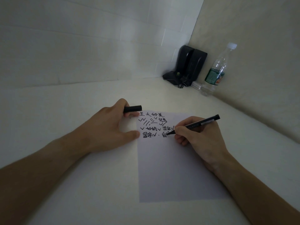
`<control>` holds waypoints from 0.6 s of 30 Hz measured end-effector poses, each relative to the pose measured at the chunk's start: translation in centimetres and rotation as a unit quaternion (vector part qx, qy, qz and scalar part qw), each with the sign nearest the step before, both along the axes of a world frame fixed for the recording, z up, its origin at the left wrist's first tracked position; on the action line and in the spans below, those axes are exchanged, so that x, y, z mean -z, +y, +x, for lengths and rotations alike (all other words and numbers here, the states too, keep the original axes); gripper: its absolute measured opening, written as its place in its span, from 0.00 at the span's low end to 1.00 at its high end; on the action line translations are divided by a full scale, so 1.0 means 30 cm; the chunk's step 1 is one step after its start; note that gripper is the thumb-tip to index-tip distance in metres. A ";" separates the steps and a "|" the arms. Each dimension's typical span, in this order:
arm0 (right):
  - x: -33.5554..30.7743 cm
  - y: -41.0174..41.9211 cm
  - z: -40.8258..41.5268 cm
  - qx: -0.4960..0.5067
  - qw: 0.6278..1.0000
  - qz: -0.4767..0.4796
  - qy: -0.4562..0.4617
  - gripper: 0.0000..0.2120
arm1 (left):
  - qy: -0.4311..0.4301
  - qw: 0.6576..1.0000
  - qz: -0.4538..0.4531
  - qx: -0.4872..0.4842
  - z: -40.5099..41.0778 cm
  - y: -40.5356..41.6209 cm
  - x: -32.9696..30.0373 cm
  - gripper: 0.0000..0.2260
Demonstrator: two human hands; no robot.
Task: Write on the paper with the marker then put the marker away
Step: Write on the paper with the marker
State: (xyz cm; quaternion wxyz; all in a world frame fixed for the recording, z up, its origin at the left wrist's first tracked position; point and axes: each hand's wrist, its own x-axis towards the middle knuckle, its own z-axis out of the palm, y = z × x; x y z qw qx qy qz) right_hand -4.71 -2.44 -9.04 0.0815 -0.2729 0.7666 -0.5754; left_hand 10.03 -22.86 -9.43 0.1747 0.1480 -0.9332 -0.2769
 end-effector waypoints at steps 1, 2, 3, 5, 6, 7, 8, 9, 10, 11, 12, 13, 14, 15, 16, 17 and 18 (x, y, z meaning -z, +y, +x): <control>-0.001 0.000 0.001 -0.002 1.000 0.001 0.002 0.03 | 0.002 1.000 0.001 0.002 0.001 0.000 0.000 0.19; -0.002 0.000 0.001 -0.003 1.000 0.002 0.002 0.03 | 0.004 1.000 0.002 0.005 0.001 -0.001 0.000 0.19; -0.002 -0.001 0.001 -0.002 1.000 0.003 0.002 0.03 | 0.005 1.000 0.003 0.006 0.002 0.000 -0.001 0.19; -0.002 0.001 0.000 -0.002 1.000 0.006 0.001 0.03 | 0.003 1.000 0.003 0.005 0.003 0.003 -0.002 0.19; -0.003 0.002 0.000 -0.001 1.000 0.005 0.001 0.03 | 0.003 1.000 0.003 0.004 0.003 0.003 -0.003 0.19; -0.004 0.003 0.000 0.003 1.000 0.001 0.000 0.03 | 0.004 1.000 0.003 0.003 0.002 0.003 -0.003 0.19; -0.004 0.003 -0.001 0.008 1.000 -0.006 -0.001 0.03 | 0.005 1.000 0.003 0.003 0.003 0.003 -0.003 0.19; -0.003 0.002 -0.002 0.013 1.000 -0.011 -0.002 0.03 | 0.005 1.000 0.003 0.004 0.003 0.003 -0.003 0.19; -0.002 0.000 -0.002 0.014 1.000 -0.011 -0.003 0.03 | 0.006 1.000 0.002 0.004 0.003 0.004 -0.004 0.19; 0.000 -0.001 -0.002 0.015 1.000 -0.007 -0.001 0.03 | 0.005 1.000 0.001 0.003 0.003 0.005 -0.004 0.19; 0.001 -0.002 -0.003 0.017 1.000 -0.002 0.002 0.03 | 0.006 1.000 0.000 0.002 0.003 0.004 -0.003 0.19; 0.003 -0.003 -0.005 0.021 1.000 0.000 0.003 0.03 | 0.006 1.000 0.000 0.002 0.002 0.003 -0.003 0.19; 0.003 -0.002 -0.006 0.025 1.000 0.000 0.002 0.04 | 0.005 1.000 0.001 0.002 0.003 0.003 -0.003 0.19; 0.002 -0.001 -0.006 0.027 1.000 -0.001 0.000 0.04 | 0.004 1.000 0.001 0.001 0.003 0.004 -0.004 0.19; 0.001 0.000 -0.005 0.026 1.000 -0.002 -0.002 0.04 | 0.003 1.000 0.001 0.001 0.003 0.003 -0.003 0.19; 0.000 0.000 -0.004 0.023 1.000 0.001 -0.002 0.04 | 0.004 1.000 0.001 0.001 0.003 0.002 -0.002 0.19; 0.000 -0.001 -0.004 0.022 1.000 0.006 0.001 0.04 | 0.005 1.000 0.001 0.001 0.003 0.002 -0.002 0.19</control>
